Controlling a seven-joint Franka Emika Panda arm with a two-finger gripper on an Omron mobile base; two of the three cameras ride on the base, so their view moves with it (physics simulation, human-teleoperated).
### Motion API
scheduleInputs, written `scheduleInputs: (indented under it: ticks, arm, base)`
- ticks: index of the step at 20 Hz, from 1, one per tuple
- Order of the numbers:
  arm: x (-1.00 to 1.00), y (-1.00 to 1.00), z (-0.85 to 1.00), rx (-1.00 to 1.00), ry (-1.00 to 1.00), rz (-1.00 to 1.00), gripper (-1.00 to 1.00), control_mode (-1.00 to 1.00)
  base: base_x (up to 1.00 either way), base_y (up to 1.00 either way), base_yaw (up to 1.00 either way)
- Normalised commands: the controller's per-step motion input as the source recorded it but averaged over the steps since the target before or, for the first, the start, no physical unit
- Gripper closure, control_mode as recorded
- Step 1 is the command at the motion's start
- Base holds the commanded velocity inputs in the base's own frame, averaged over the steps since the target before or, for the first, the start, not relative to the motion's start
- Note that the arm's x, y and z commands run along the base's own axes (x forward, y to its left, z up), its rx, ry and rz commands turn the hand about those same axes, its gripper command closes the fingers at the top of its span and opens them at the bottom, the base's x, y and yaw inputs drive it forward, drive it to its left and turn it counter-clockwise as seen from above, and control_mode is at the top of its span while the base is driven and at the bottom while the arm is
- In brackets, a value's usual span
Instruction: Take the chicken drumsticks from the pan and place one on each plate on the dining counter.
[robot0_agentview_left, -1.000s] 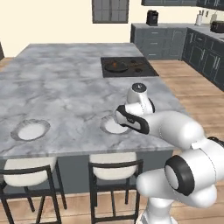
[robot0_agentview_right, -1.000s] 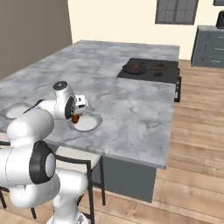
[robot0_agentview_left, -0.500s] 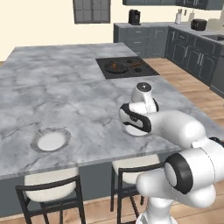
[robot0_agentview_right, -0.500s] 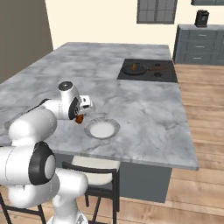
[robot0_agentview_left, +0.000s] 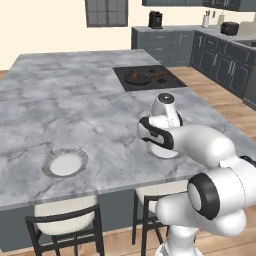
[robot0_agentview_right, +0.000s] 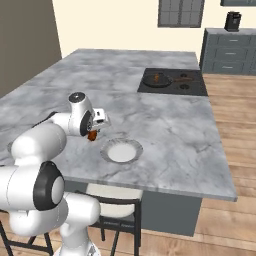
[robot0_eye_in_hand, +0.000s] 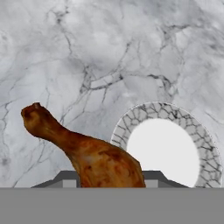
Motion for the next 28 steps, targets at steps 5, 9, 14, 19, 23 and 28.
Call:
scheduleInputs:
  ticks: [5, 9, 14, 19, 23, 28]
  arm:
    - [0.00, 0.00, 0.00, 0.00, 0.00, 0.00, 1.00, 1.00]
    - [0.00, 0.00, 0.00, 0.00, 0.00, 0.00, 1.00, 1.00]
    - [0.00, 0.00, 0.00, 0.00, 0.00, 0.00, 1.00, -1.00]
    - [-0.01, 0.00, 0.00, 0.00, -0.01, 0.00, 1.00, -1.00]
    - [0.38, -0.22, -0.02, 0.00, 0.03, 0.08, 1.00, -1.00]
    - [0.53, -0.63, -0.12, 0.00, 0.07, 0.21, 1.00, -1.00]
  base:
    - [0.00, 0.00, 0.00]
    - [0.00, 0.00, 0.00]
    - [0.00, 0.00, 0.00]
    - [0.00, 0.00, 0.00]
    - [0.00, 0.00, 0.00]
    - [0.00, 0.00, 0.00]
